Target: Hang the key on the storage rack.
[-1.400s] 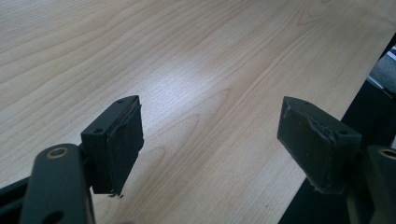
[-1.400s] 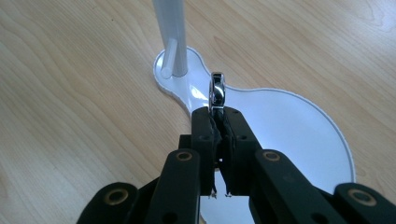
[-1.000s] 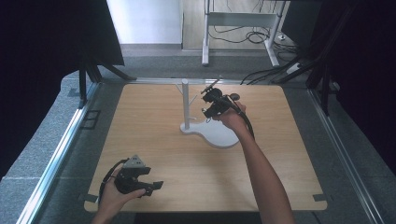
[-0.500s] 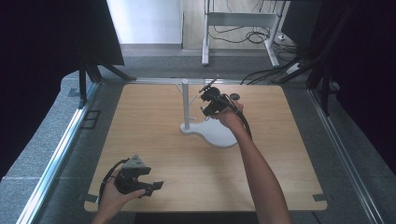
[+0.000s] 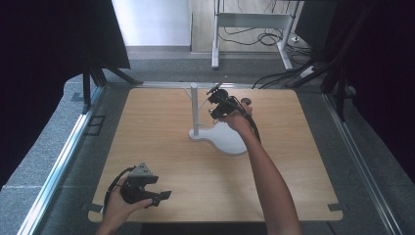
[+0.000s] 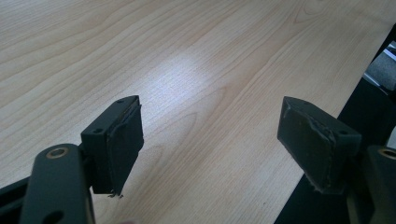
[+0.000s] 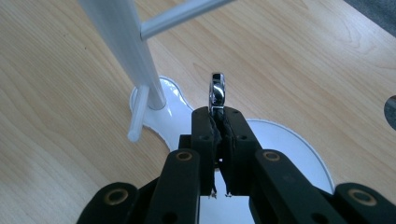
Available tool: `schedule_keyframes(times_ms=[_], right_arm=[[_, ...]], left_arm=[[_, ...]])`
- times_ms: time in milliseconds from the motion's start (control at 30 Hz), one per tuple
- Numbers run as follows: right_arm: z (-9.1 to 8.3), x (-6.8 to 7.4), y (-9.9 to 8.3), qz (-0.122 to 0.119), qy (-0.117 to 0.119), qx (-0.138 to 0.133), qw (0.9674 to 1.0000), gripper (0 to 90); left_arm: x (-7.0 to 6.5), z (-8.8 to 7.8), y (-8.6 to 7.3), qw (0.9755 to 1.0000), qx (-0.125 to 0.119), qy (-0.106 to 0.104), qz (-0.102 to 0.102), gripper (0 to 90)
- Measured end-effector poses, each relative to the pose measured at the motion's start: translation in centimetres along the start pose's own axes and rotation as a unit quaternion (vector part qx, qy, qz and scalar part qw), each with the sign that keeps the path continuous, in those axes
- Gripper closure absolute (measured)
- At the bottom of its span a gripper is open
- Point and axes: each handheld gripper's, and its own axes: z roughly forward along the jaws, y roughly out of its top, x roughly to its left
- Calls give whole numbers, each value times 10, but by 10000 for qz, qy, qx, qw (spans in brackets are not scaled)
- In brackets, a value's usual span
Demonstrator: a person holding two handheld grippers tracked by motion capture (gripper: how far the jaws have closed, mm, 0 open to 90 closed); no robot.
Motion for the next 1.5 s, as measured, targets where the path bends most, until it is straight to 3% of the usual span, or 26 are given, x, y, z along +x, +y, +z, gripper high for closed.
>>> schedule_keyframes(times_ms=[433, 633, 1500], right_arm=[[-2, -8, 20, 77, -58, -25, 10000, 844], [-2, -9, 29, 43, -215, 26, 9998, 845], [-6, -6, 44, 5, -239, -25, 9997, 844]], left_arm=[[3, -1, -1, 10000, -27, 0, -46, 230], [3, -1, -1, 10000, -22, 1, -44, 230], [3, -2, -1, 10000, -43, -5, -42, 230]])
